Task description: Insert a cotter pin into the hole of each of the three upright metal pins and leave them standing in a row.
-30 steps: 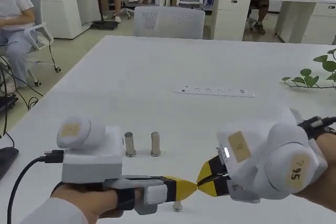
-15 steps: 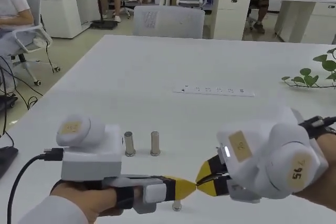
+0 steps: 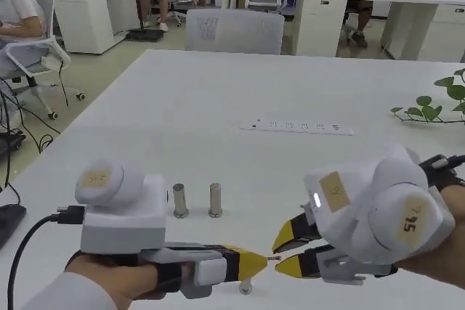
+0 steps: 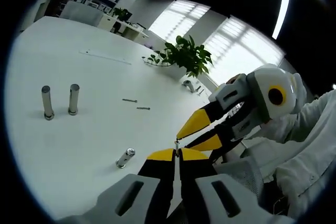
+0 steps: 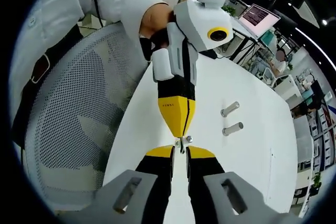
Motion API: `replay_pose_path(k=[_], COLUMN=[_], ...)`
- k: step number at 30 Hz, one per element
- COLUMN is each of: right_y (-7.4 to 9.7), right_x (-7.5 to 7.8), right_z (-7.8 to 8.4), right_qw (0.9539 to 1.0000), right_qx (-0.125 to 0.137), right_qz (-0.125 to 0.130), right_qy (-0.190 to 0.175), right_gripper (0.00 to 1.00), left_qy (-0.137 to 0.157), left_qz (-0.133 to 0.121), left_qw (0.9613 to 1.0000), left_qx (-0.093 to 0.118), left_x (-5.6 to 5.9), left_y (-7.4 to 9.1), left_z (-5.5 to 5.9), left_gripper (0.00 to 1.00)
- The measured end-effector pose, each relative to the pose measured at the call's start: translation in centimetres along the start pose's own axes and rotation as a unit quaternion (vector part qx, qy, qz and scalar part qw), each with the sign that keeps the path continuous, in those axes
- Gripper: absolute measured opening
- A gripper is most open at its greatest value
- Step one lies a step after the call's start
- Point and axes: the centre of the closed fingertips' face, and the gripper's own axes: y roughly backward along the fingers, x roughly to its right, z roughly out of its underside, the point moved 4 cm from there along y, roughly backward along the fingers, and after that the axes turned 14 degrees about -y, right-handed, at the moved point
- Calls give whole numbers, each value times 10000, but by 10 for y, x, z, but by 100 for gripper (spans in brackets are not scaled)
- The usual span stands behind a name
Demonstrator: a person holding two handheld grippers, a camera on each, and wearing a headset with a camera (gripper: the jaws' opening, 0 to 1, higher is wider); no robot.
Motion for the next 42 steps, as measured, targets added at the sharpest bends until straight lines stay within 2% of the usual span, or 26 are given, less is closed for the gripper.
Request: replay_pose_path(k=[3,9,10,16,19,25,29,31,33,35,36,38,42], right_y=[1,2,2,2,3,3,4,3,4,4,5,5,5], right_x=[3,4,2,0,-3,-5,-11,-10,-12,-15,-17,-18,-22], right_z=[2,4,5,7,6,7,8,9,9,8,7,6,6], right_qw=[9999,9983,9972,9936,9905,9857,9787,9783,9752,9713,9676,9645,9608], right_qx=[4,65,70,83,124,105,98,86,93,129,141,135,41], right_qz=[-47,-303,-423,-698,-891,-1190,-1531,-1558,-1693,-1859,-2002,-2120,-2311], right_qy=[-126,-485,-614,-884,-1042,-1187,-1366,-1364,-1425,-1481,-1532,-1569,-1532], right_gripper=[11,11,11,11,11,11,11,11,11,11,11,11,12], left_qy=[-134,-409,-471,-792,-1048,-1315,-1576,-1665,-1738,-1833,-1969,-2033,-2209], left_qz=[6,8,2,38,58,172,254,300,347,394,455,491,637], left_qw=[9999,9991,9988,9966,9940,9903,9861,9845,9830,9811,9782,9766,9719], left_qx=[-52,-130,-160,-231,-319,-419,-451,-472,-476,-476,-482,-494,-512], left_x=[1,3,3,7,9,16,21,23,25,27,30,31,36], left_y=[1,3,3,5,5,5,5,5,6,6,7,7,7], left_z=[1,2,2,3,5,8,9,10,11,11,11,11,11], left_gripper=[0,0,0,0,0,0,0,0,0,0,0,0,0])
